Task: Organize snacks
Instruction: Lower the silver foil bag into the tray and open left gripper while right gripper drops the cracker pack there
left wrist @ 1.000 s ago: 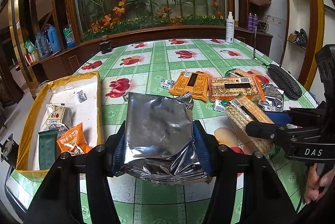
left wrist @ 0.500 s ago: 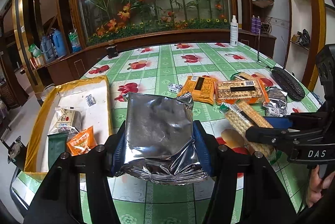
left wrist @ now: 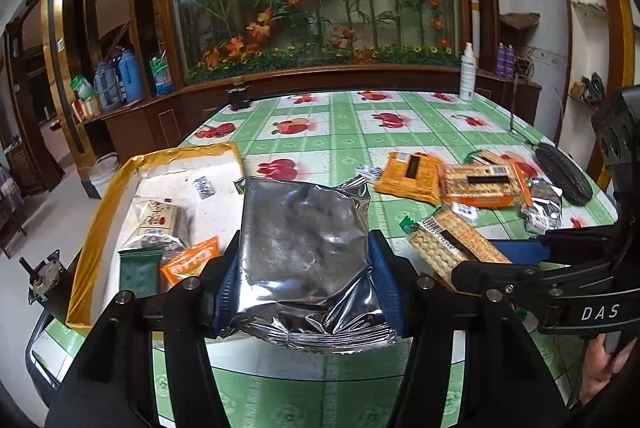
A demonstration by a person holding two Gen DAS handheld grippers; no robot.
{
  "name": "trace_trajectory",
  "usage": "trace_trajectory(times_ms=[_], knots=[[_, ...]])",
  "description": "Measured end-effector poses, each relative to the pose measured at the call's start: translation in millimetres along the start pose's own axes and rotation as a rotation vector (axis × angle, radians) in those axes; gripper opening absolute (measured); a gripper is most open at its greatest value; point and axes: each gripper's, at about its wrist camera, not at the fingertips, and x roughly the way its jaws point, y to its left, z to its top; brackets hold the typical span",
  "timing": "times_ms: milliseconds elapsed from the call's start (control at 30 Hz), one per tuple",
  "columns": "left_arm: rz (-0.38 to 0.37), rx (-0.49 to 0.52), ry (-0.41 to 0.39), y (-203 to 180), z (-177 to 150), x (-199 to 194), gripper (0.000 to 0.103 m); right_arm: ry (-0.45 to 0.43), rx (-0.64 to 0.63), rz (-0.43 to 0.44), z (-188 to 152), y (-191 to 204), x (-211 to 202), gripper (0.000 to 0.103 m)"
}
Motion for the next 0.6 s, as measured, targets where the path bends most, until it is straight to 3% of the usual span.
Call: trace_trajectory(times_ms=[300, 600], knots=[[0.082, -0.149, 0.004, 75.7, 6.9, 7.9, 0.057, 0.022, -0.066, 0.041, 35.9, 47.0, 27.5, 0.047], [0.129, -0.321, 0.113, 144.1, -8.2, 40.2, 0.057, 0.071, -0.071, 0.084, 81.4, 97.8, 92.9, 0.047]])
